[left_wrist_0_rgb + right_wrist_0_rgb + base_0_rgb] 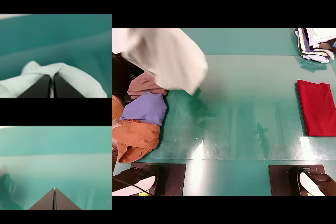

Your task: Fold the shirts.

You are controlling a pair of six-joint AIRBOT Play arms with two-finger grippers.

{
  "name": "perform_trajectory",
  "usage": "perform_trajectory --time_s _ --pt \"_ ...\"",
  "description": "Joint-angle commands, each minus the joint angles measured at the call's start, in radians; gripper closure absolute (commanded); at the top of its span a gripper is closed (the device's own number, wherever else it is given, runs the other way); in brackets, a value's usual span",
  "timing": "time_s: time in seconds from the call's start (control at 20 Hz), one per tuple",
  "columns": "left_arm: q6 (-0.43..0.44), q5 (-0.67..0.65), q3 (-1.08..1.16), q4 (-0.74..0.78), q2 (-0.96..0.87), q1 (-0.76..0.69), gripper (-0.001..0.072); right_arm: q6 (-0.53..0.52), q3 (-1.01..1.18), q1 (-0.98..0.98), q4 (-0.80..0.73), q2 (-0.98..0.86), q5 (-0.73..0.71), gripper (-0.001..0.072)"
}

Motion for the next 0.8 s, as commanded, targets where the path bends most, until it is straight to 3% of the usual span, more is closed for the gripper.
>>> perform_trajectory --time_s 0.0,0.15,0.2,0.25,0.3,0.5,0.65,0.75 --pt "-0.063 -0.028 -0.146 -0.042 0.019 -0.264 0.0684 -0.016 0.105 0.000 -0.001 -0.014 0.061 0.0695" --pt "-0.074 0.134 -0.318 -0.053 0.014 -0.452 0.0681 -0.016 0.127 0.000 -0.001 -0.015 0.116 0.0696" --pt "-0.074 0.166 -0.359 -0.069 0.006 -0.481 0.0579 -0.016 0.127 0.000 0.000 -0.015 0.135 0.0695" --pt "-0.076 0.175 -0.380 -0.083 -0.002 -0.494 0.0302 -0.016 0.127 0.000 0.000 -0.015 0.154 0.0696" --pt "-0.075 0.161 -0.387 -0.085 -0.008 -0.492 0.0164 -0.016 0.127 0.000 0.000 -0.015 0.172 0.0695" --pt "-0.074 0.064 -0.387 0.027 -0.004 -0.322 0.0166 -0.016 0.127 0.000 0.001 -0.015 0.194 0.0695" --pt "-0.074 0.092 -0.462 0.002 -0.018 -0.086 0.0167 -0.016 0.126 0.001 0.003 -0.016 0.201 0.0696" --pt "-0.063 0.114 -0.537 -0.092 -0.059 0.061 0.0168 -0.016 0.124 0.000 0.006 -0.016 0.201 0.0695"
